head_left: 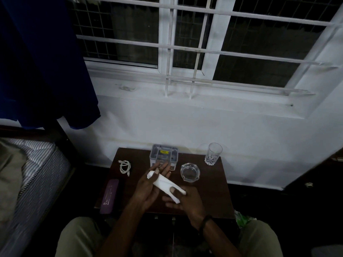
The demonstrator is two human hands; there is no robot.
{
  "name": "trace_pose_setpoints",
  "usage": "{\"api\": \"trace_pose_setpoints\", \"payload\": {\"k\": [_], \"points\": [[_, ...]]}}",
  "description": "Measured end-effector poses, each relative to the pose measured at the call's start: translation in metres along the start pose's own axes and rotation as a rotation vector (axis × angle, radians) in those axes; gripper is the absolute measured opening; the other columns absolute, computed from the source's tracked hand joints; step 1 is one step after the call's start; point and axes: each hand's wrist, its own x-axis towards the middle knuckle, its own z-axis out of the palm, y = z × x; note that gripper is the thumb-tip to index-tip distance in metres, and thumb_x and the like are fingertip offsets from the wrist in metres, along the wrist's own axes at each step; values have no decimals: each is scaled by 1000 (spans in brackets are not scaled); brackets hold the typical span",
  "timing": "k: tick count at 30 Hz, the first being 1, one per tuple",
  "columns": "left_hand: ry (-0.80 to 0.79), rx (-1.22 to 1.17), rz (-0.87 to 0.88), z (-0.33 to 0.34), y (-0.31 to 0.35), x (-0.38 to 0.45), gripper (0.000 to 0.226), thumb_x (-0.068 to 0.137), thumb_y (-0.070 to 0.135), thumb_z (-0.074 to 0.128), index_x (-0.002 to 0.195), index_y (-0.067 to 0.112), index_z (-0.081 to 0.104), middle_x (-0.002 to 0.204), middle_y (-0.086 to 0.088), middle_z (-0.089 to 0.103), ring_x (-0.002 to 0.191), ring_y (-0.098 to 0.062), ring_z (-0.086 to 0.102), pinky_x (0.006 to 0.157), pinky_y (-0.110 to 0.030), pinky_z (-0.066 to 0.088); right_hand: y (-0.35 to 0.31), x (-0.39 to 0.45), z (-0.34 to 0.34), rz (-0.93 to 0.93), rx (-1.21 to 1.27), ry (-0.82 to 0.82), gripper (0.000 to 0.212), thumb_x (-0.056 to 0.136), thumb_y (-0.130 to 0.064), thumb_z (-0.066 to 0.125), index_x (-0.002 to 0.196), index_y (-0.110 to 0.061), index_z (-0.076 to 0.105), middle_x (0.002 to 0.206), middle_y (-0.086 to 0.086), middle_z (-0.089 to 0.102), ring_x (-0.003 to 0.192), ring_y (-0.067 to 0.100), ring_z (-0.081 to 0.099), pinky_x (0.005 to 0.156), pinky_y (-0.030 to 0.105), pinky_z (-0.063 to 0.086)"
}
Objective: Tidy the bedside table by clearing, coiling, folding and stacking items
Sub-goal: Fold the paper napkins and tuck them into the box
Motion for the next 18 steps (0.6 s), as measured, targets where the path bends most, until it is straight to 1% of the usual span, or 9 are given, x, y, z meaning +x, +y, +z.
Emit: {"api": "trace_pose_setpoints", "payload": {"k": [5, 8, 10, 13, 14, 15, 16, 17, 18], "points": [[76, 165, -77, -13, -8, 3, 30, 95, 5, 50, 125, 4, 56, 123, -16, 67, 114, -27, 65, 80, -31, 60, -5, 14, -15, -73, -93, 96, 25, 89, 0, 63, 112, 10, 64, 100, 27, 72, 83, 34, 74, 68, 37, 62], [150, 371, -131, -20, -11, 5, 20, 90, 2, 60, 109, 3, 66, 104, -13, 73, 92, -19, 72, 68, -25, 60, -13, 24, -25, -91, -248, 141, 28, 87, 1, 65, 110, 15, 60, 100, 29, 69, 76, 36, 74, 63, 37, 62], [194, 406, -150, -25, -12, 10, 14, 86, -2, 64, 99, 2, 69, 93, -12, 73, 83, -17, 70, 62, -22, 59, -22, 33, -31, -118, -376, 161, 23, 86, 0, 66, 104, 14, 61, 97, 28, 70, 69, 33, 75, 60, 38, 62], [250, 359, -125, -34, -14, 20, 10, 84, -7, 64, 93, -4, 67, 85, -13, 73, 75, -16, 72, 62, -21, 59, -42, 43, -33, -173, -513, 171, 17, 84, 0, 65, 97, 10, 67, 94, 26, 73, 65, 28, 75, 63, 48, 62], [278, 322, -98, -37, -14, 22, 9, 84, -11, 62, 91, -5, 66, 81, -15, 72, 70, -16, 72, 62, -21, 60, -51, 45, -31, -193, -537, 170, 16, 84, 2, 62, 97, 10, 67, 94, 24, 73, 64, 22, 75, 61, 42, 63], [309, 300, -76, -41, -15, 23, 9, 84, -13, 60, 89, -7, 64, 78, -16, 71, 67, -17, 72, 61, -22, 60, -60, 46, -29, -218, -575, 162, 15, 86, 5, 60, 96, 12, 68, 92, 19, 73, 59, 11, 73, 57, 28, 61], [324, 295, -55, -45, -17, 23, 10, 84, -15, 59, 88, -7, 63, 76, -16, 70, 65, -18, 72, 61, -23, 60, -69, 51, -27, -245, -626, 171, 14, 86, 8, 58, 94, 12, 69, 85, 12, 71, 52, -3, 68, 51, 12, 54], [331, 338, -44, -51, -20, 22, 10, 84, -15, 60, 87, -6, 64, 74, -15, 69, 65, -20, 71, 61, -24, 60, -80, 56, -24, -288, -667, 192, 14, 85, 9, 59, 91, 9, 71, 80, 7, 69, 46, -12, 61, 45, 3, 44], [342, 421, -30, -58, -25, 21, 11, 83, -14, 62, 86, -4, 65, 73, -12, 70, 67, -22, 70, 60, -26, 61, -88, 66, -25, -324, -729, 242, 12, 83, 6, 61, 87, 4, 72, 76, 4, 68, 45, -13, 59, 41, 0, 37]]}}
